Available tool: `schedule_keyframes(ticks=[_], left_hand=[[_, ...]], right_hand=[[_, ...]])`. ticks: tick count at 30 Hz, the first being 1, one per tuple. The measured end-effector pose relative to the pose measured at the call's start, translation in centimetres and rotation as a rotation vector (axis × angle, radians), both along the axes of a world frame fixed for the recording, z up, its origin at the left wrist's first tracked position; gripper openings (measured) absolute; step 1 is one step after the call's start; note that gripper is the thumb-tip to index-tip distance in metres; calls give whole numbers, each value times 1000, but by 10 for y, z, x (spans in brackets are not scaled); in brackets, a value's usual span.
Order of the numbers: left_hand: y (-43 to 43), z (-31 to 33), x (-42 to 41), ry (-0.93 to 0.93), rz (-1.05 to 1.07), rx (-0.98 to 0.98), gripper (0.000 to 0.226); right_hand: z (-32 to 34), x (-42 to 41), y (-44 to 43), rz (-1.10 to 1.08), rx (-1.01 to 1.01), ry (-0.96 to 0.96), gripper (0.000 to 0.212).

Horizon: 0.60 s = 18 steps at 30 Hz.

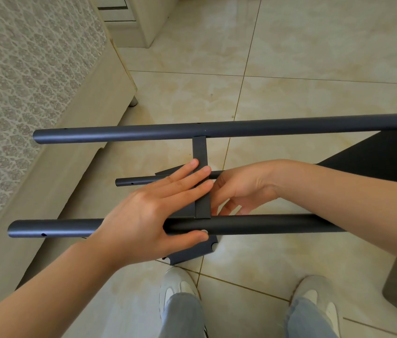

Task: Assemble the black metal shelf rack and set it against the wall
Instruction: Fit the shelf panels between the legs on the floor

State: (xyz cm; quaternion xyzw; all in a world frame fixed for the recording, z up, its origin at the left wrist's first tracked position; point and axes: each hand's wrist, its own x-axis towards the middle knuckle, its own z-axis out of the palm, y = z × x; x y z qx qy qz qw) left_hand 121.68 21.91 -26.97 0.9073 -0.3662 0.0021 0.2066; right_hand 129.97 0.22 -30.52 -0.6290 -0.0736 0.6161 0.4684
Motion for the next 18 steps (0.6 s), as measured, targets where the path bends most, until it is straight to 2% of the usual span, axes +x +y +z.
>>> schedule_keyframes(ticks=[3,10,15,18], left_hand=[[0,0,0,0,0,-1,71],[0,0,2,-6,-2,3,71],[0,-1,2,-8,-1,-7,71],[1,-2,1,-10,-8,-17,71]], right_hand=[[0,0,0,-1,36,29,34],[-1,-2,3,-45,1,14,36],[-1,-2,-1,-61,66,59,24],[-3,-3,0,-52,61,36,30]])
